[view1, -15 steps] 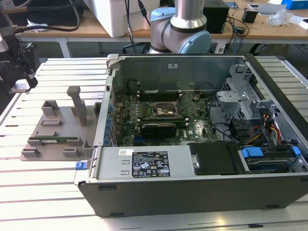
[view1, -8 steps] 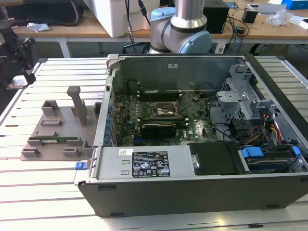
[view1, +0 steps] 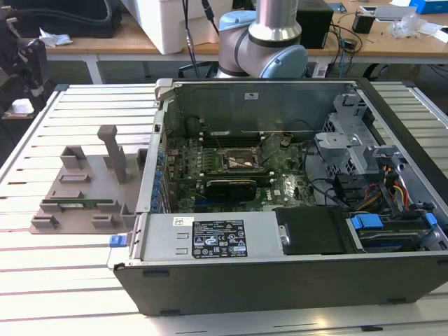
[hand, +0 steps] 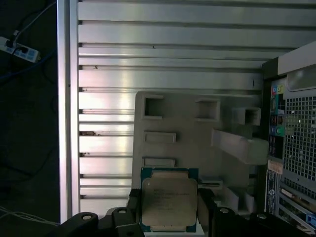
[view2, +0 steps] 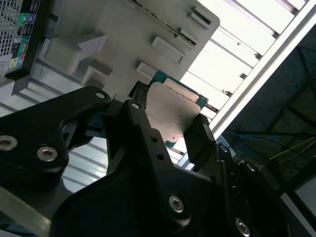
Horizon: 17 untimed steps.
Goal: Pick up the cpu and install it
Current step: 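Pick up the cpu and move it towards the insertion slot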
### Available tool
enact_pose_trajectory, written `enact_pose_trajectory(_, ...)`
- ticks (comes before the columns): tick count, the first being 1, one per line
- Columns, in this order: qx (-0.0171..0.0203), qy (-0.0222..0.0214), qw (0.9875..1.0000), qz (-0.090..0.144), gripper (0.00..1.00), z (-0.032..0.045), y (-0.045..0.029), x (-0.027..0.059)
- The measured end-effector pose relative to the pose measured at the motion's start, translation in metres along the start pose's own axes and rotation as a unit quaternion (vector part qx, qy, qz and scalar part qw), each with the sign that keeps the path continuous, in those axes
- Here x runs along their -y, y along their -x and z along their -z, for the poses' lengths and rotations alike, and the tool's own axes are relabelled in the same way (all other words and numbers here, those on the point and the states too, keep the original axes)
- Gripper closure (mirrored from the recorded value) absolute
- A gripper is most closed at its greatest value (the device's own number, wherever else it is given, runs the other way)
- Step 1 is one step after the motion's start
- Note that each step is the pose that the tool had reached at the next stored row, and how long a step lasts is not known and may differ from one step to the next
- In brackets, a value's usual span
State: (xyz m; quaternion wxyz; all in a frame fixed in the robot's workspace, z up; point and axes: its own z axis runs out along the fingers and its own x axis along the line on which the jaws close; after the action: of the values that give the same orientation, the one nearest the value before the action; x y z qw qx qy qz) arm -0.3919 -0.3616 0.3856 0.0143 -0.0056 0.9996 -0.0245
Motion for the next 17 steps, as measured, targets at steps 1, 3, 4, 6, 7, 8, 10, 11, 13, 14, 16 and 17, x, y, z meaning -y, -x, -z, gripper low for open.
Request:
enact_pose_trajectory(1,0.0000,0.0000,1.0000,0.000,0.45,0.0061,0.0002,0.0003)
enact_pose_trajectory(3,0.0001,0.0000,1.0000,0.000,0.45,0.0143,0.0004,0.0007)
enact_pose_trajectory(4,0.0001,0.0000,1.0000,0.000,0.45,0.0179,0.0005,0.0009)
enact_pose_trajectory(6,0.0000,0.0000,1.0000,0.000,0.45,0.0269,0.0007,0.0013)
enact_pose_trajectory(7,0.0001,0.0000,1.0000,0.000,0.45,0.0277,0.0007,0.0014)
enact_pose_trajectory(8,0.0001,0.0000,1.0000,0.000,0.45,0.0276,0.0008,0.0014)
enact_pose_trajectory(10,0.0001,0.0000,1.0000,0.000,0.45,0.0277,0.0008,0.0014)
enact_pose_trajectory(11,0.0000,0.0000,1.0000,0.000,0.45,0.0278,0.0008,0.0014)
enact_pose_trajectory(13,0.0000,0.0000,1.0000,0.000,0.45,0.0278,0.0008,0.0014)
enact_pose_trajectory(14,0.0000,0.0000,1.0000,0.000,0.45,0.0278,0.0008,0.0014)
enact_pose_trajectory(16,0.0000,0.0000,1.0000,0.000,0.45,0.0279,0.0011,0.0014)
enact_pose_trajectory(17,0.0000,0.0000,1.0000,0.000,0.45,0.0279,0.0021,0.0014)
